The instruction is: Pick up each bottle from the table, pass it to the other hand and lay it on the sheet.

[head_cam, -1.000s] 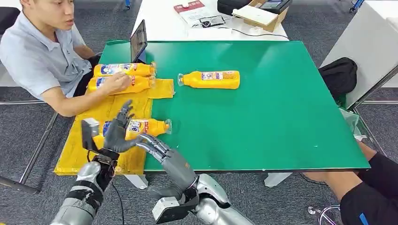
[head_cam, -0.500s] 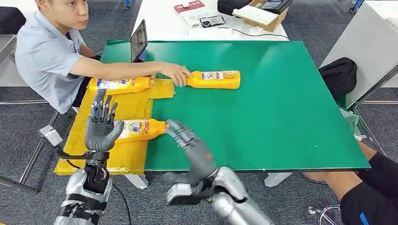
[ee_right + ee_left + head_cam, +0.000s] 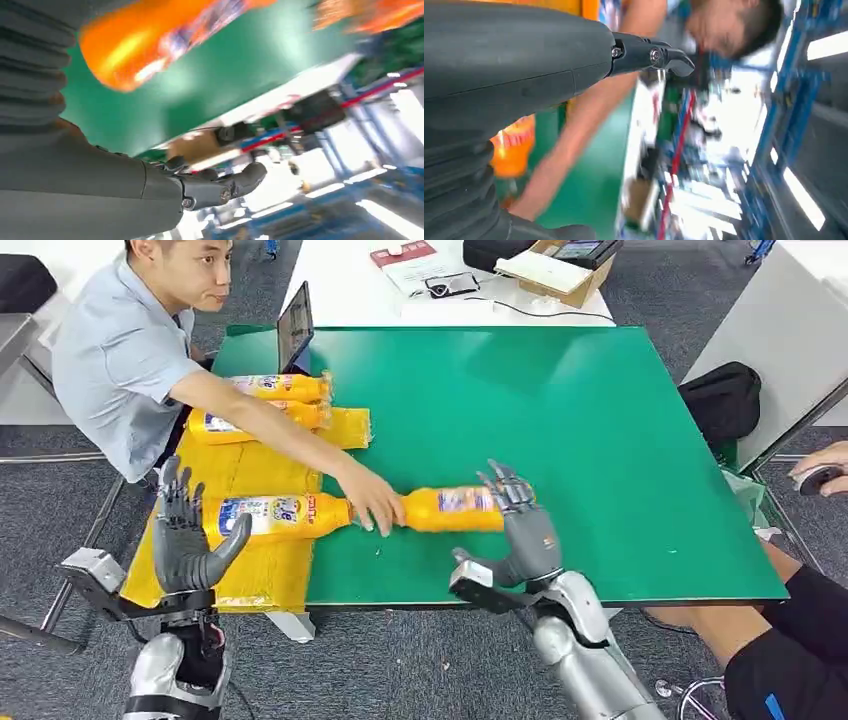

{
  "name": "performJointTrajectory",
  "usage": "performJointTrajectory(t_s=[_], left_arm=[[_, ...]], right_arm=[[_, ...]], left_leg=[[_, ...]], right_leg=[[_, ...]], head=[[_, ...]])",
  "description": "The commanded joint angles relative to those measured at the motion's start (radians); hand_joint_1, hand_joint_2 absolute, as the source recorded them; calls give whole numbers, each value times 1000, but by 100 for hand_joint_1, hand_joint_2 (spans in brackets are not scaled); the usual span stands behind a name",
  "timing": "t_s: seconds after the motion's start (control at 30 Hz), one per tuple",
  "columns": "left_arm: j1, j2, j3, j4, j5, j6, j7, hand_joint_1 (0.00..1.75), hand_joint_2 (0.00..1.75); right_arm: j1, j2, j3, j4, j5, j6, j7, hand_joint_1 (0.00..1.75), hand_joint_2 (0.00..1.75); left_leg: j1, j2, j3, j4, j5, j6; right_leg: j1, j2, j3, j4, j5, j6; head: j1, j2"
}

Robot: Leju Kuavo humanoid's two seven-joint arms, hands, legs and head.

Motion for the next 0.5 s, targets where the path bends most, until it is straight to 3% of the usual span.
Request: performJointTrajectory(t_s=[0.03, 0.5], left_arm=[[-40, -7, -75, 55, -104, 199, 81, 0, 175], [-99, -1, -106, 141, -112, 245, 99, 0, 175]], right_arm=[[-139, -1, -87, 364, 68, 6, 6, 0, 175], [-295, 69, -16, 571, 61, 111, 20, 0, 175]], left_leg=[[0, -1, 3, 0, -1, 0], [0, 2, 4, 0, -1, -1]], right_leg=[[1, -1, 4, -1, 0, -1], [1, 2, 3, 0, 0, -1]], head=[[1, 0], [0, 0]])
